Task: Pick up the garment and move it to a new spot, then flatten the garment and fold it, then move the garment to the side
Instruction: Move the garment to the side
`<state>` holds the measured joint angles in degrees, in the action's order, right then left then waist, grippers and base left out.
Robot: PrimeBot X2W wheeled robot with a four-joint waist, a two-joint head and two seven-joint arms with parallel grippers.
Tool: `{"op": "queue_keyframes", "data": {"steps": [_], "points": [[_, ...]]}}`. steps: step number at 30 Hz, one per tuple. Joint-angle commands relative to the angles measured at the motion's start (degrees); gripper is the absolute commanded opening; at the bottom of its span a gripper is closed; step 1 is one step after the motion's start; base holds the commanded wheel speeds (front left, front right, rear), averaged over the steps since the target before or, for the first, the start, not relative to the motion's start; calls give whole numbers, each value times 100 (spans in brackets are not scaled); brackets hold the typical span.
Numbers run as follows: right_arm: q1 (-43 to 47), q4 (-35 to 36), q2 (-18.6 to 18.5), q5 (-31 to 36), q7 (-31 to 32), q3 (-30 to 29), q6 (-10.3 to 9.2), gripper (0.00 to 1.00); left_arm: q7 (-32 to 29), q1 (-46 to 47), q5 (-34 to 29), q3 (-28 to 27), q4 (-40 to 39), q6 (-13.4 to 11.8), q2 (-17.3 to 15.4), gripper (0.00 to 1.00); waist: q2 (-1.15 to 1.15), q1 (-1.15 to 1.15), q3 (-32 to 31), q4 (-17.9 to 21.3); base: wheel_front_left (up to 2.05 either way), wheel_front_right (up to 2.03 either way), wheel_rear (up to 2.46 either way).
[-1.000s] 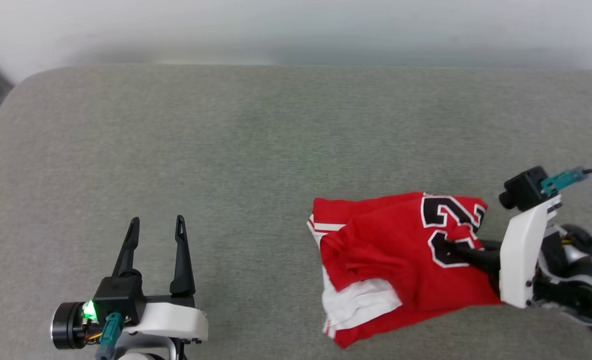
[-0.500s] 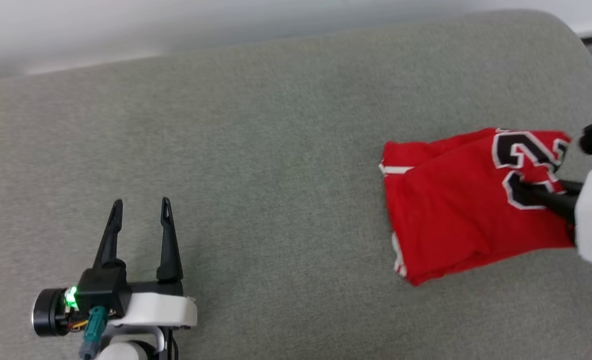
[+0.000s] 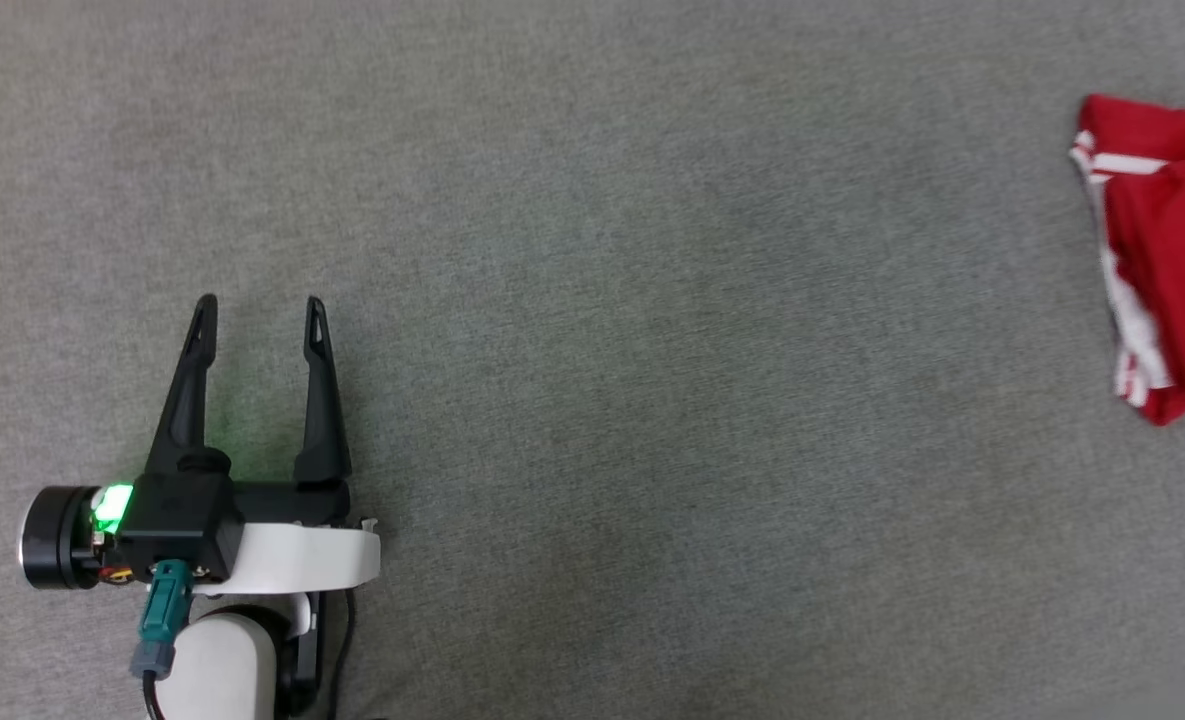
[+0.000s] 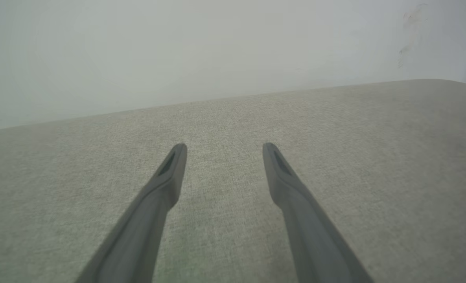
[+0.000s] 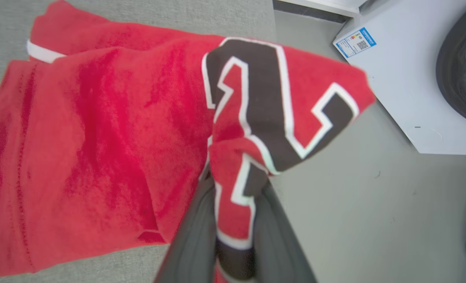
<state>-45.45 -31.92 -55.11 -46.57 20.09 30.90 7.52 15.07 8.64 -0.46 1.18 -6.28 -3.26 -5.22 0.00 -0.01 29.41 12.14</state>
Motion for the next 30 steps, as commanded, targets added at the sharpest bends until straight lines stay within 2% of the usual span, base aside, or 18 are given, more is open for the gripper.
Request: {"op": "queue_keyframes", "data": {"steps": [1, 6, 7, 8, 9, 16, 21, 22, 27, 30], "points": [[-167, -132, 66, 148, -97, -49, -7, 0, 12, 80, -29, -1, -52, -12, -42, 100, 0, 1, 185, -81, 0, 0, 0], [-332, -815, 409, 215, -255, -309, -6, 0, 12, 166, -14, 54, -74, -35, -64, 100, 0, 1, 304, -165, 0, 0, 0], [-372, -914, 429, 287, -295, -337, -6, 19, 12, 174, -4, 62, -59, -49, -62, 100, 0, 1, 285, -182, 0, 0, 0], [-374, -1018, 476, 341, -309, -347, -6, 50, 12, 174, 4, 78, -40, -55, -57, 100, 0, 1, 250, -201, 0, 0, 0], [-396, -1111, 502, 441, -403, -382, -6, 100, 12, 165, 19, 88, -27, -67, -49, 100, 0, 1, 203, -218, 0, 0, 0], [-648, -1462, 572, 1196, -1103, -686, -7, 100, 12, -67, 126, 95, 91, -146, 22, 100, 0, 1, -407, -312, 0, 0, 0], [-792, -1422, 930, 1800, -2116, -1155, -6, 100, 12, -308, 215, 82, 145, -203, 94, 100, 0, 1, -965, -400, 0, 0, 0], [-792, -1422, 930, 1800, -2116, -1155, -6, 100, 12, -308, 215, 82, 145, -203, 94, 100, 0, 1, -965, -400, 0, 0, 0], [-565, -1141, 1498, 2370, -3153, -1694, -6, 100, 12, -617, 299, 46, 149, -274, 144, 100, 0, 1, -1464, -529, 0, 0, 0], [-290, -716, 1874, 2690, -3448, -2085, -6, 100, 12, -777, 348, 23, 143, -288, 168, 100, 0, 1, -1682, -610, 0, 0, 0]]}}
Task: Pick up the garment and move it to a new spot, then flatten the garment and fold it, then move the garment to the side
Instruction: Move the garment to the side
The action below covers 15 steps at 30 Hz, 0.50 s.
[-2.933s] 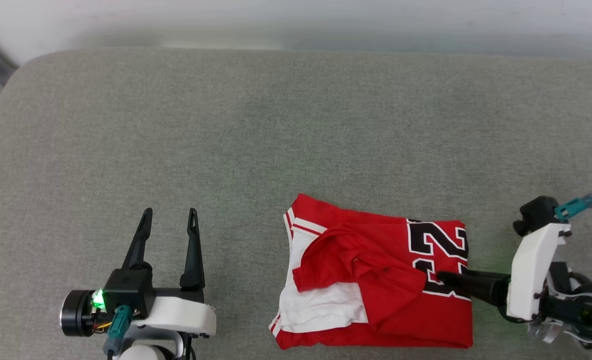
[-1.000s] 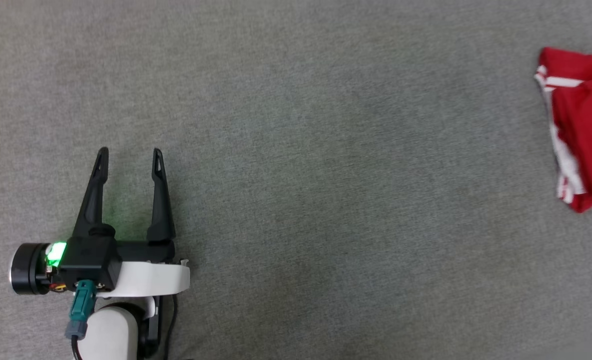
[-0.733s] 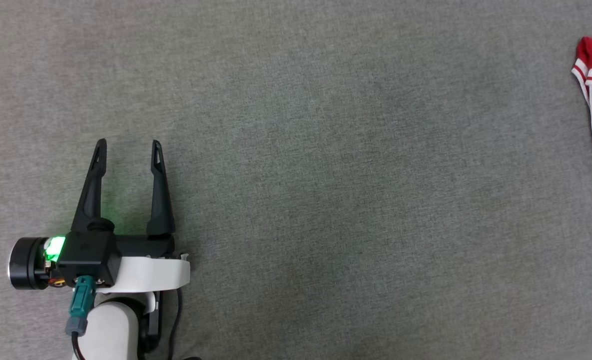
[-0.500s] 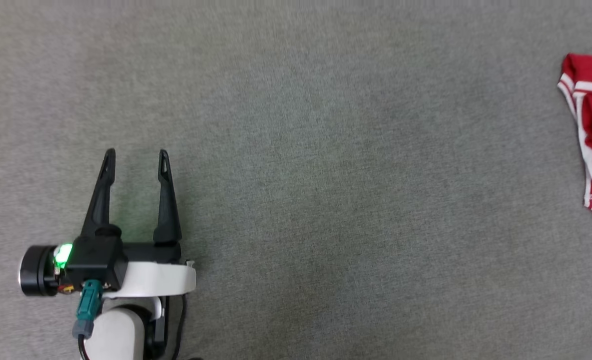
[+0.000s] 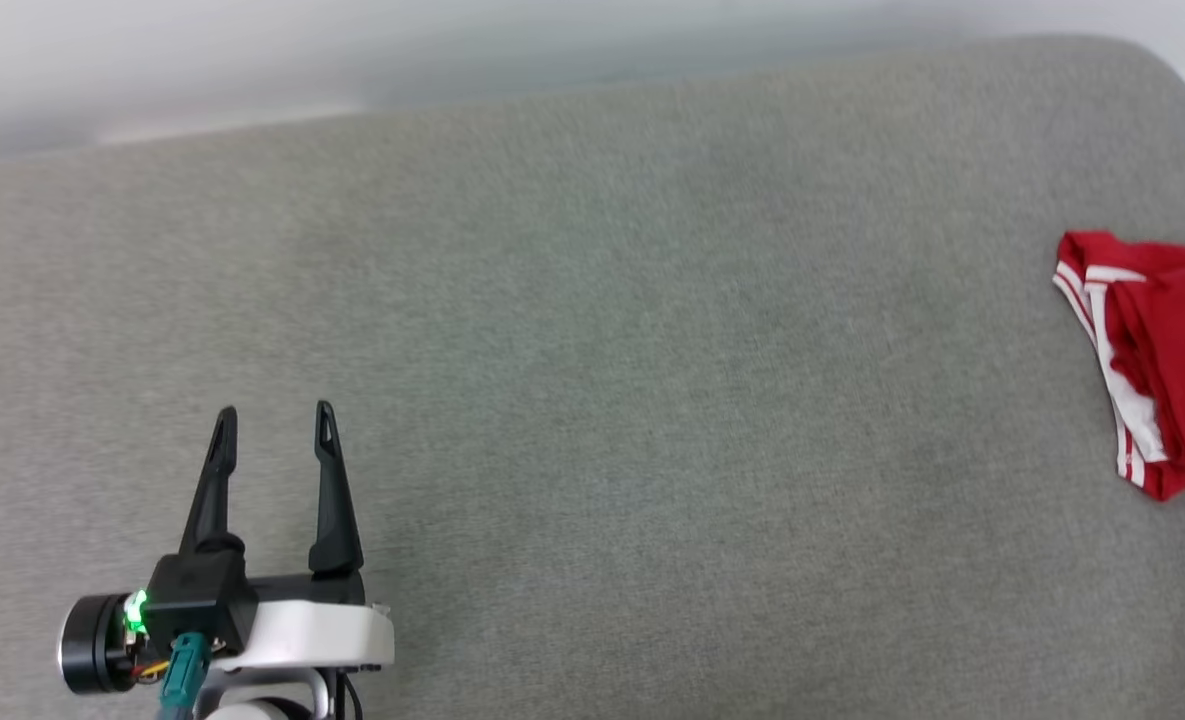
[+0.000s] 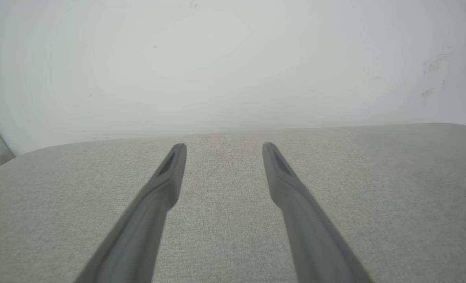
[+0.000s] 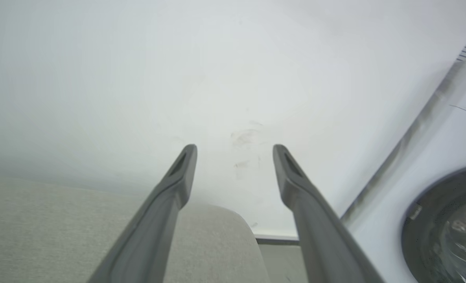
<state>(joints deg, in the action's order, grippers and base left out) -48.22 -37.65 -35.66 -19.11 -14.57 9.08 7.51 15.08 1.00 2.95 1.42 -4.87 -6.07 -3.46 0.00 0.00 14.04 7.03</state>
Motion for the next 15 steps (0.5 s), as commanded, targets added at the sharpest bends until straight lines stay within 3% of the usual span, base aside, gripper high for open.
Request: {"op": "queue_keyframes", "data": {"steps": [1, 9, 15], "points": [[127, 71, 69, 36, -25, -34, -5, 100, 10, -58, 33, -5, 3, -6, -2, 100, 0, 0, -204, -135, 0, 0, 0], [1871, 2639, 1583, 939, -57, -1007, -5, 100, 11, -242, 118, -42, 23, 29, 40, 100, 0, 0, -552, -392, 0, 0, 0], [3240, 3393, 2458, 1096, -57, -997, -5, 100, 11, -331, 128, -16, 141, 74, 52, 100, 0, 0, -829, -524, 0, 0, 0]]}}
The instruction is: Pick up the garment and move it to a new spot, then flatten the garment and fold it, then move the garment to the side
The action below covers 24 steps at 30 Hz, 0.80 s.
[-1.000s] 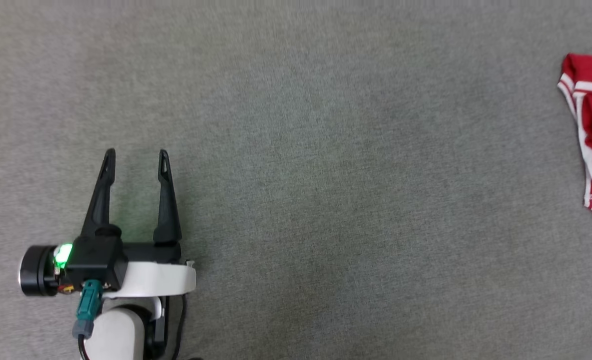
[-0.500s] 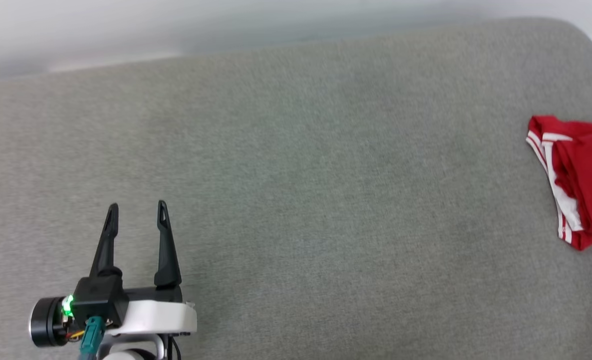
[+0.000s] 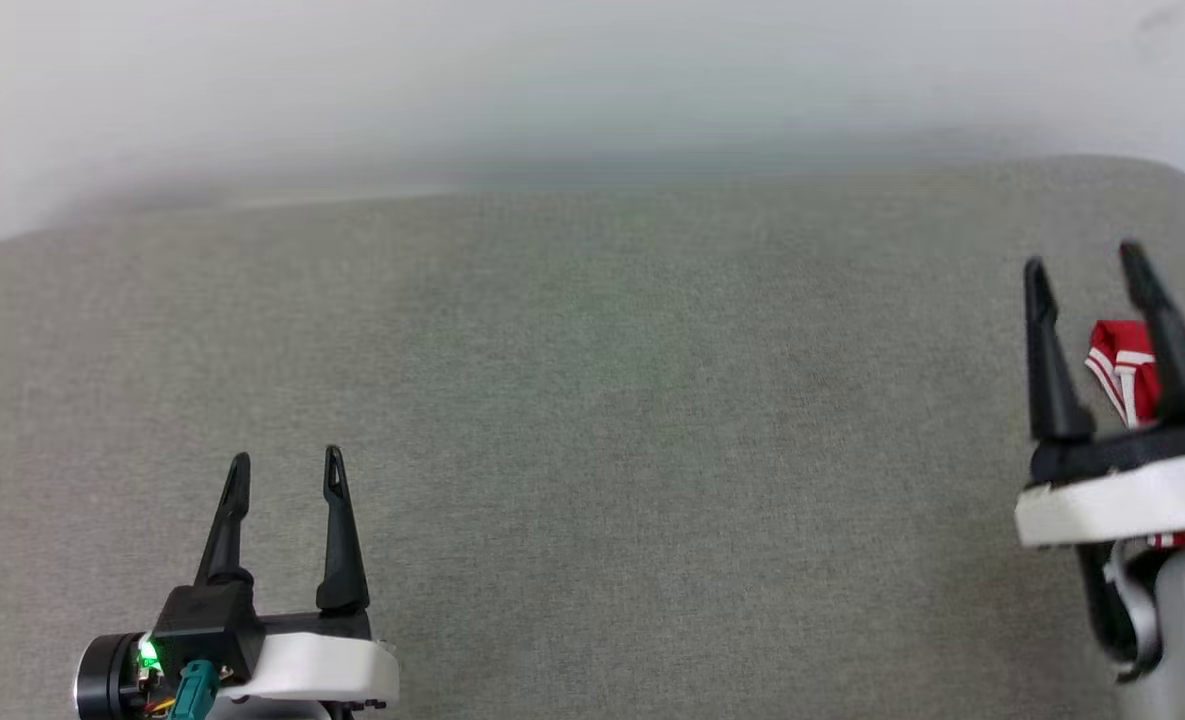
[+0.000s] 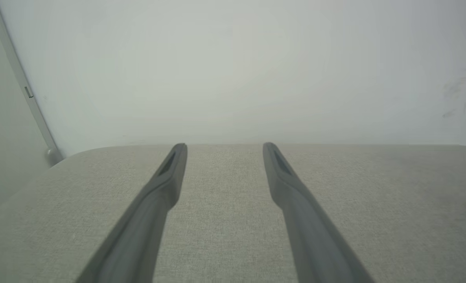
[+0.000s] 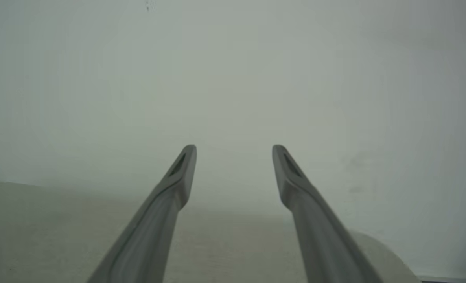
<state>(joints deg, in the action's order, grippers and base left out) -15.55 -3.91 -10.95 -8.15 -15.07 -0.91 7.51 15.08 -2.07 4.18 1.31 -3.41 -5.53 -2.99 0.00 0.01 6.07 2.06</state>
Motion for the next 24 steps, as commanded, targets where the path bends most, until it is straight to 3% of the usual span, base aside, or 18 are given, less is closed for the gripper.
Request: {"op": "queue_keyframes", "data": {"steps": [1, 13, 24], "points": [[127, 8, 66, -31, -9, 6, -5, 100, 11, -55, 6, 0, 17, 32, 7, 100, 0, -1, -80, -37, 0, 0, 0], [1471, 105, 487, -86, -9, -265, -5, 100, 11, -375, 99, -61, 237, 142, 13, 100, 0, -1, -435, -56, 0, 0, 0], [2078, 243, 694, -32, -9, -268, -5, 100, 11, -559, 178, -85, 447, 270, 13, 100, 0, -1, -623, -83, 0, 0, 0]]}}
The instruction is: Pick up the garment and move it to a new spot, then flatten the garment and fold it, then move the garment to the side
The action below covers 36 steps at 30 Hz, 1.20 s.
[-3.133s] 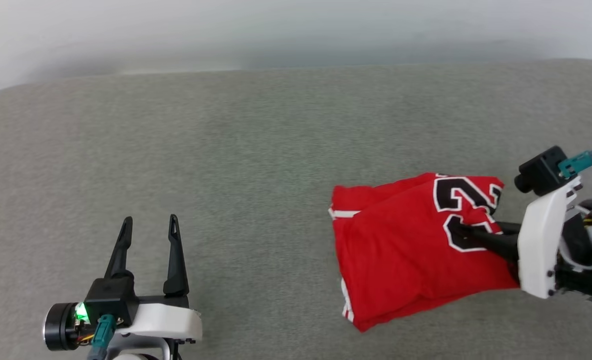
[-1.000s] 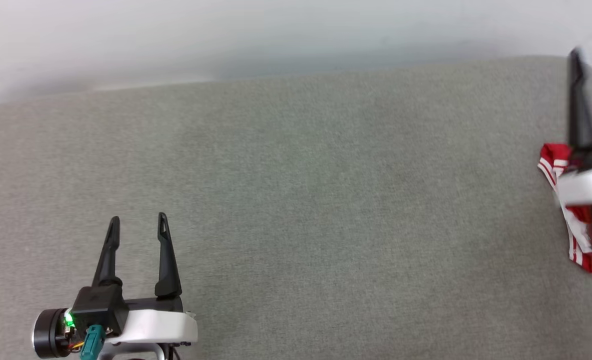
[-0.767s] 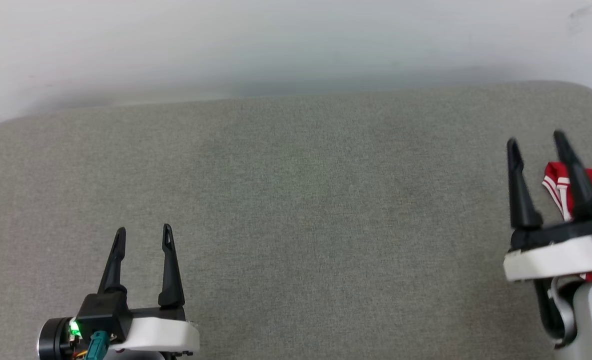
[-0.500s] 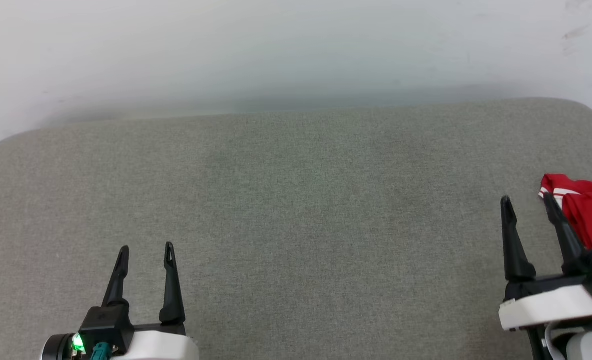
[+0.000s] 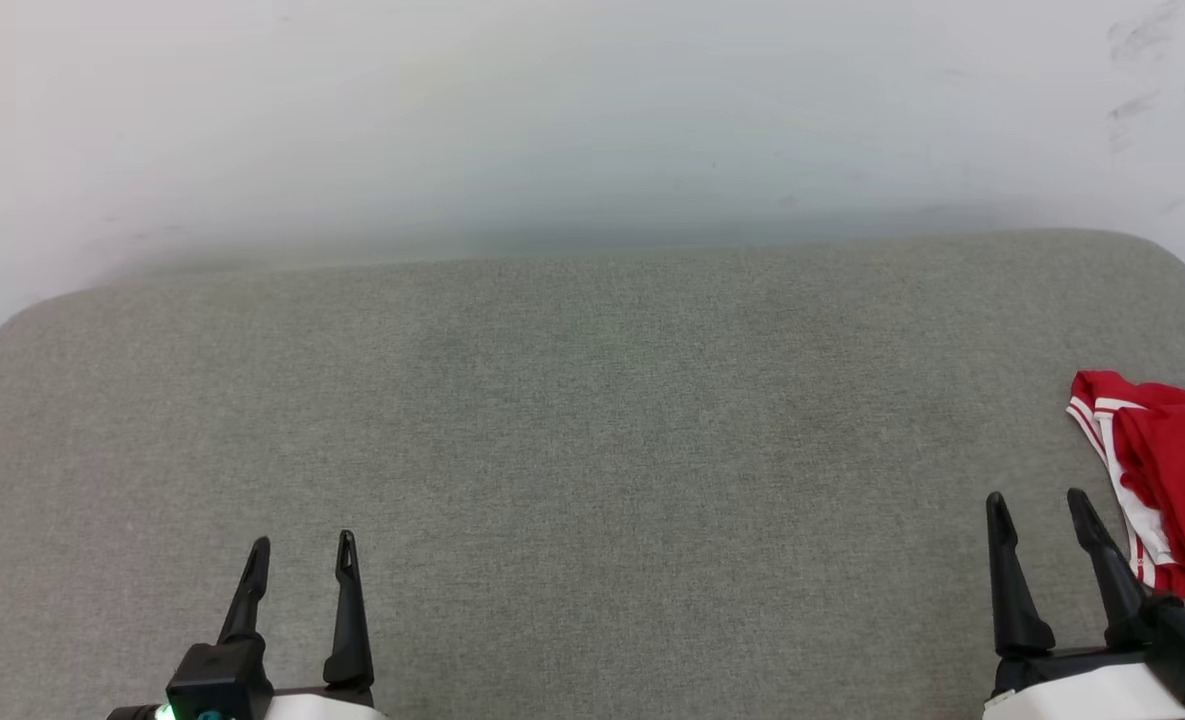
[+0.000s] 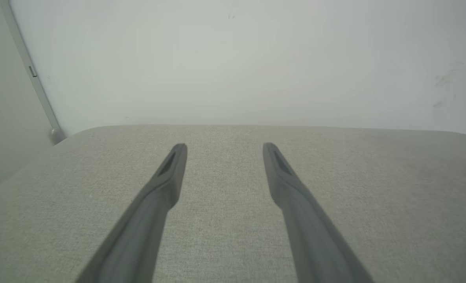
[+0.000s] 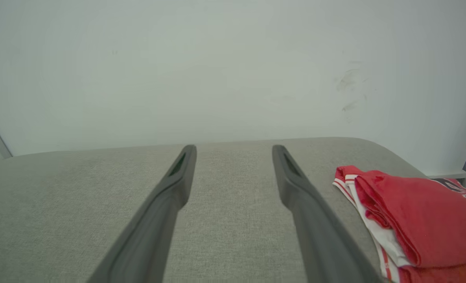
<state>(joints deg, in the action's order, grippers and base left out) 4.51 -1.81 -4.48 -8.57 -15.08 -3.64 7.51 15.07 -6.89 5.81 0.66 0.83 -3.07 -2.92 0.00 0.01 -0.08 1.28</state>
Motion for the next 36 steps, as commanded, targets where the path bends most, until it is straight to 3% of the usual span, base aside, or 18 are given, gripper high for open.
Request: {"op": "queue_keyframes", "data": {"steps": [1, 5, 6, 10, 36], "points": [[94, 43, 56, 11, -8, 6, -5, 100, 12, -78, 17, -21, 36, 32, 7, 100, 0, -1, -15, -10, 0, 0, 0], [153, 41, 86, 15, -8, 14, -5, 100, 12, -81, 33, -31, 98, 32, 7, 100, 0, -1, -29, -18, 0, 0, 0], [67, -5, 66, 0, 0, 19, 0, 0, -1, -25, 14, -20, 112, 13, 1, 0, 0, -1, -30, -18, 0, 0, 0], [108, -184, 76, -102, 27, 42, 0, 0, -46, -46, 118, -14, 313, 22, 5, 0, 0, -1, -31, -19, 0, 0, 0], [-296, -511, 52, -2844, 670, -7, -1, 0, -733, 413, 2891, -246, 636, 360, 1, 0, 0, -1, -19, -42, 0, 0, 0]]}}
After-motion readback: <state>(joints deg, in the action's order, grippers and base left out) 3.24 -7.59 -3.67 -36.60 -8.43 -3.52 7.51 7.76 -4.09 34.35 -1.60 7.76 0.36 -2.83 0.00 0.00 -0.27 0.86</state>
